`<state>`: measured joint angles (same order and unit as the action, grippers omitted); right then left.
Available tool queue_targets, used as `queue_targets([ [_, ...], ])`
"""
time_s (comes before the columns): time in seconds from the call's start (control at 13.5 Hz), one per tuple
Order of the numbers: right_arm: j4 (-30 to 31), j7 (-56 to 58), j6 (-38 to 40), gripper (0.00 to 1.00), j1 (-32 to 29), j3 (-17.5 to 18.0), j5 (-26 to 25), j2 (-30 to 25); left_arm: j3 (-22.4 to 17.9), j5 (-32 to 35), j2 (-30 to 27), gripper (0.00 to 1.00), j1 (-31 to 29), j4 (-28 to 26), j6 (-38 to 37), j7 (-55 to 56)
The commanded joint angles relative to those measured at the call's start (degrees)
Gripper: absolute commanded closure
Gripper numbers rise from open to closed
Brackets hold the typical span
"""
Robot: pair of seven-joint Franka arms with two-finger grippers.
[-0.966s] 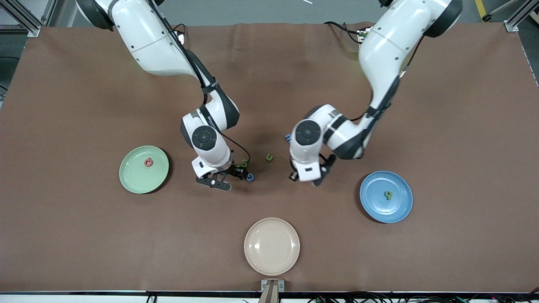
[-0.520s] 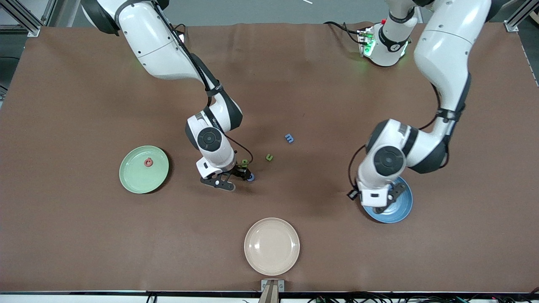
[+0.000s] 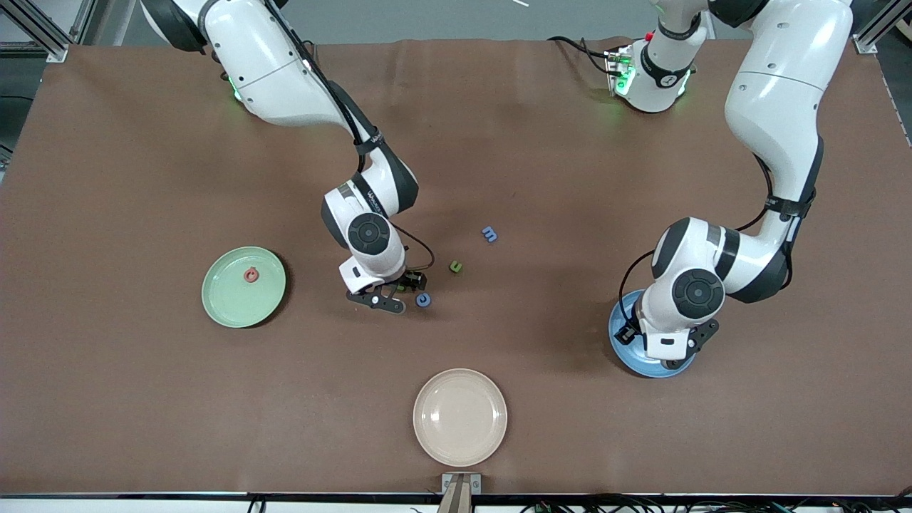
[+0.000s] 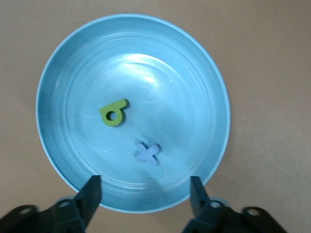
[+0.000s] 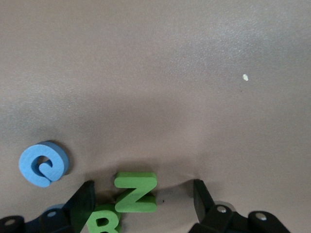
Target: Sort upper and lower case letters into plates
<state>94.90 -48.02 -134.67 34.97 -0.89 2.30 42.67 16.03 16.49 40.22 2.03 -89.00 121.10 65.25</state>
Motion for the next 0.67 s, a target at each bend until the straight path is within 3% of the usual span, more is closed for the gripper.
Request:
queue_targets([
  [0.0, 1.61, -1.11, 0.55, 0.38, 0.71, -0.69, -0.28, -0.92, 2.85, 0.12, -2.24, 0.0, 3.23, -0.3, -6.19, 4.94],
  [0.22, 1.52, -1.03, 0.63, 0.93, 0.62, -0.69, -0.28, -1.01, 6.11, -0.05, -2.51, 0.01, 7.28, -1.44, -7.46, 13.99],
  [0.3, 1.52, -1.03, 0.72, 0.99, 0.19, -0.69, -0.28, -1.19, 7.34, 0.12, -2.95, 0.03, 8.51, -3.36, -6.94, 15.94],
  [0.59, 2.3, 5.53, 6.85, 1.0, -5.34, -0.69, -0.28, -7.93, 12.71, 0.47, -3.83, 0.15, 9.74, -9.25, 0.7, 25.79],
])
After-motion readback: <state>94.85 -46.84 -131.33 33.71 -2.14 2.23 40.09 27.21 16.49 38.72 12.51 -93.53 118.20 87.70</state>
